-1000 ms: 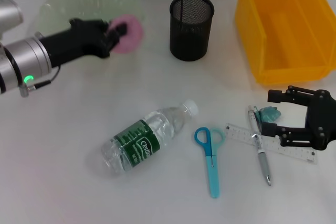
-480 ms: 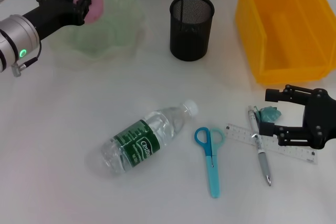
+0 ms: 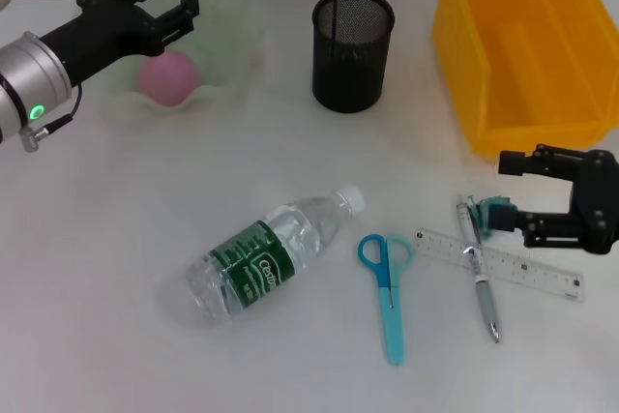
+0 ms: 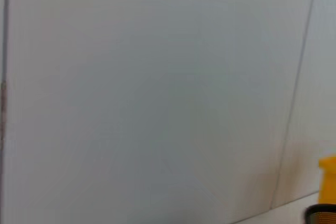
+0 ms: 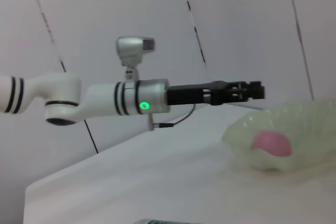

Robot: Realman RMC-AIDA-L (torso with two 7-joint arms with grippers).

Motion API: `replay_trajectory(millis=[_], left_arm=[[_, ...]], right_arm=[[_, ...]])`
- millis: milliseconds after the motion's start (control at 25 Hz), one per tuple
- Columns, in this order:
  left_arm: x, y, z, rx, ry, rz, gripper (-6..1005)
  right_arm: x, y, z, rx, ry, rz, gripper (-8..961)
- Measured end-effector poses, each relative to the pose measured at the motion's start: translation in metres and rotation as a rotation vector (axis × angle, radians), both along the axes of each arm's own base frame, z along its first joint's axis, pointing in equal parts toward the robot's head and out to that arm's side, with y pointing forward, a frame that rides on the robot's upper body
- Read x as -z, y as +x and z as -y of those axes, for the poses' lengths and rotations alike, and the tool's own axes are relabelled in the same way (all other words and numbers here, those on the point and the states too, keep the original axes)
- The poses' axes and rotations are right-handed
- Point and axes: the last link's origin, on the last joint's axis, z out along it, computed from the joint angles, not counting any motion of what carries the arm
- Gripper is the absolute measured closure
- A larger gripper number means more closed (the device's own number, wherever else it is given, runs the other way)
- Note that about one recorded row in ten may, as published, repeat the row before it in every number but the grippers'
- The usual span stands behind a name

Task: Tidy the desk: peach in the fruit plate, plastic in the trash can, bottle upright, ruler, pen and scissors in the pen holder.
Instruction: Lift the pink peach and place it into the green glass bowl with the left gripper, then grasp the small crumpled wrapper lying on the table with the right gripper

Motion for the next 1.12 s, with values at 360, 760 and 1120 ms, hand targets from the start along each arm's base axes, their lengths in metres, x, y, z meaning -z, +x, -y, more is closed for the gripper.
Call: replay_trajectory(millis=[360,760,1120], left_arm=[[0.007,0.003,0.046,0.223,-0.130,0.015,137],[0.025,0.014,0.098,0.498,-0.471,-0.051,133],[0.023,0.013,0.098,0.468,-0.483,-0.046,137]], right_arm=[[-0.066,-0.028,-0.019,0.334,-0.231,0.302,122],[-0.064,-0.087,-0.045,0.580,-0.186,0.723,121],[-0.010,-0.076,-0.068,0.615,-0.185,0.780,122]])
